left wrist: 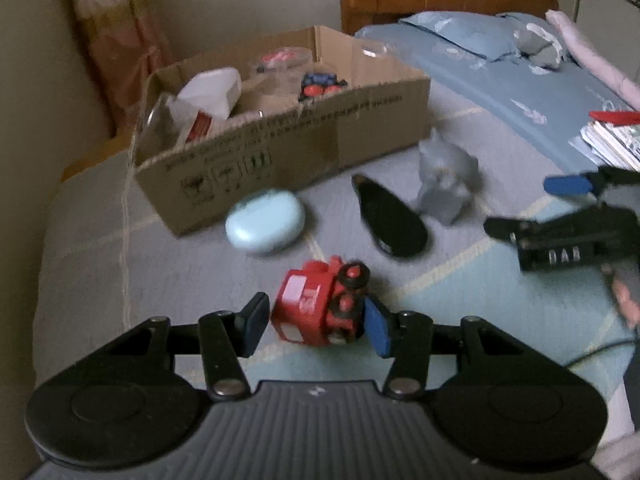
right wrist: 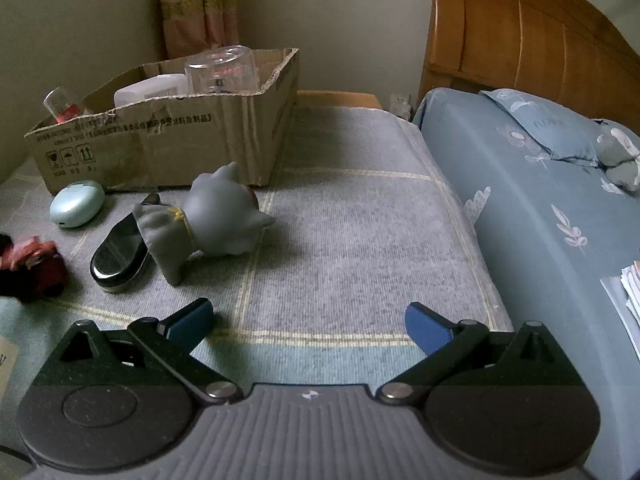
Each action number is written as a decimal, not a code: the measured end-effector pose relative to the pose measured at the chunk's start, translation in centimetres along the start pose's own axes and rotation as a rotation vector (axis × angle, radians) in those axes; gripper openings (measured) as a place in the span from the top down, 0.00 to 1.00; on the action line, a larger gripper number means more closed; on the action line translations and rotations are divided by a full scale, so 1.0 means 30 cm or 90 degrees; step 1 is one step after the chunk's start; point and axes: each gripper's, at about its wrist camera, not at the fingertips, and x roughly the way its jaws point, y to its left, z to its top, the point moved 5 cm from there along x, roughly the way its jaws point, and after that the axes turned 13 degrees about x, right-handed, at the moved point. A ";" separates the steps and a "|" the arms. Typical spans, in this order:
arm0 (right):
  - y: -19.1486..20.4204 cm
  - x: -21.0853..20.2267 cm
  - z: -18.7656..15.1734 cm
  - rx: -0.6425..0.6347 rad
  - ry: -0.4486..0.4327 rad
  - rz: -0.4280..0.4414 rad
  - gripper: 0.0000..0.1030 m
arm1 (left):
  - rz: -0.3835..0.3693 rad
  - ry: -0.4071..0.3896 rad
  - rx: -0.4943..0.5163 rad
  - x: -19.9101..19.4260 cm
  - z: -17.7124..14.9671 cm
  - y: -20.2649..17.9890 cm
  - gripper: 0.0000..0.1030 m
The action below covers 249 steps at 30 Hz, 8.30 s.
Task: Organize rigid objects
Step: 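Grasp the grey cat figure with the right tool while the left tool holds the train, then carry the train and cat figure into the box and open both tools, then move both tools back to the bed toward the blue case and black case, then grasp the light blue earbud case with the left tool while the right tool grasps the black oval case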
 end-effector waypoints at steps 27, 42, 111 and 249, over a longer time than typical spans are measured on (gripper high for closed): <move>0.096 0.023 0.006 -0.127 0.042 0.116 0.00 | -0.023 -0.008 -0.034 0.095 -0.025 0.062 0.51; 0.176 0.125 0.100 -0.220 0.069 0.195 0.00 | -0.027 -0.013 -0.034 0.106 -0.018 0.071 0.48; 0.539 -0.030 0.588 -0.243 0.035 0.238 0.24 | 0.055 -0.112 0.019 -0.048 0.519 0.465 0.53; 0.153 0.107 0.069 0.026 0.029 -0.038 0.00 | 0.063 0.004 -0.160 0.224 0.091 0.206 0.41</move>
